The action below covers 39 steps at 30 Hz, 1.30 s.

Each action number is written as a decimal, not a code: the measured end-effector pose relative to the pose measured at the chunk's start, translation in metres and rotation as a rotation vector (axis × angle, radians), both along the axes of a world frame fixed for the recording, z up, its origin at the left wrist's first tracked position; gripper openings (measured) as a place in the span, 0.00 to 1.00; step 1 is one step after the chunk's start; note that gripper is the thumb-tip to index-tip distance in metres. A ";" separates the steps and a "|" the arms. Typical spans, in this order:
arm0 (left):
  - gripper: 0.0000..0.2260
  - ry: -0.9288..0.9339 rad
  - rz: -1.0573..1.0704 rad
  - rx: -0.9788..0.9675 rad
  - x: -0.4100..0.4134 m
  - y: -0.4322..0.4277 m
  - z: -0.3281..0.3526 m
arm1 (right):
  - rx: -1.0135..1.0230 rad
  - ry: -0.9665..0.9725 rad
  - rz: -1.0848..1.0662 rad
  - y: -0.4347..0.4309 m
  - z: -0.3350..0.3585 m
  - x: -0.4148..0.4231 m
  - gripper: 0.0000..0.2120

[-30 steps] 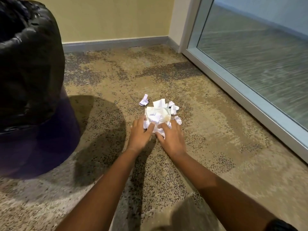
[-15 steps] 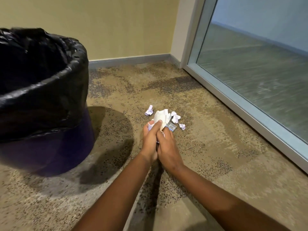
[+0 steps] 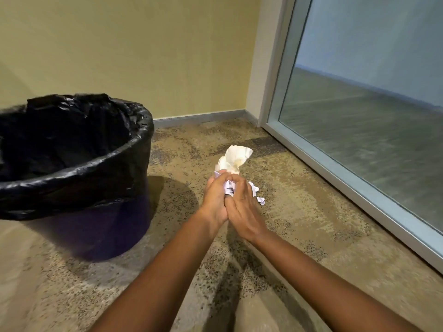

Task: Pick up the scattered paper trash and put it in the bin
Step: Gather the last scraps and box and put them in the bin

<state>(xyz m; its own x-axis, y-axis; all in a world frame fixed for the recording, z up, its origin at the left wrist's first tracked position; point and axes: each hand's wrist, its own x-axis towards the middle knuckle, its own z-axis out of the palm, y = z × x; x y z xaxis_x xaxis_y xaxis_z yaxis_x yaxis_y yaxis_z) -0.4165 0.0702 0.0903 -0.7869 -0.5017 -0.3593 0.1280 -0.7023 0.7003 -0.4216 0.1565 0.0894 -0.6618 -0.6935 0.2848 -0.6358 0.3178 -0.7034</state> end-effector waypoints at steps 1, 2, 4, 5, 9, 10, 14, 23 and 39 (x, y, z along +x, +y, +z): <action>0.02 0.012 0.035 0.013 0.000 0.000 0.007 | -0.019 -0.025 0.010 0.000 0.006 0.002 0.28; 0.05 0.022 0.063 0.028 0.001 -0.002 0.014 | -0.046 -0.055 0.019 -0.001 0.012 0.004 0.25; 0.06 0.044 0.144 0.034 0.004 -0.003 0.033 | -0.105 -0.117 0.039 -0.005 0.026 0.007 0.24; 0.06 0.040 0.191 0.011 0.007 -0.003 0.044 | -0.137 -0.148 0.058 -0.007 0.033 0.008 0.24; 0.10 0.064 0.347 -0.087 0.027 -0.003 0.099 | -0.320 -0.234 0.163 -0.016 0.056 0.015 0.19; 0.10 0.078 0.373 -0.122 0.033 -0.006 0.111 | -0.367 -0.238 0.174 -0.017 0.059 0.016 0.19; 0.11 0.046 0.511 -0.346 0.063 -0.030 0.157 | -0.375 -0.217 0.169 -0.018 0.054 0.021 0.19; 0.14 -0.607 0.789 -1.104 0.146 -0.120 0.166 | 0.201 -0.131 0.098 0.002 -0.020 0.007 0.20; 0.22 -1.156 0.493 -1.535 0.123 -0.117 0.148 | 0.518 -0.183 -0.157 0.031 -0.078 -0.033 0.22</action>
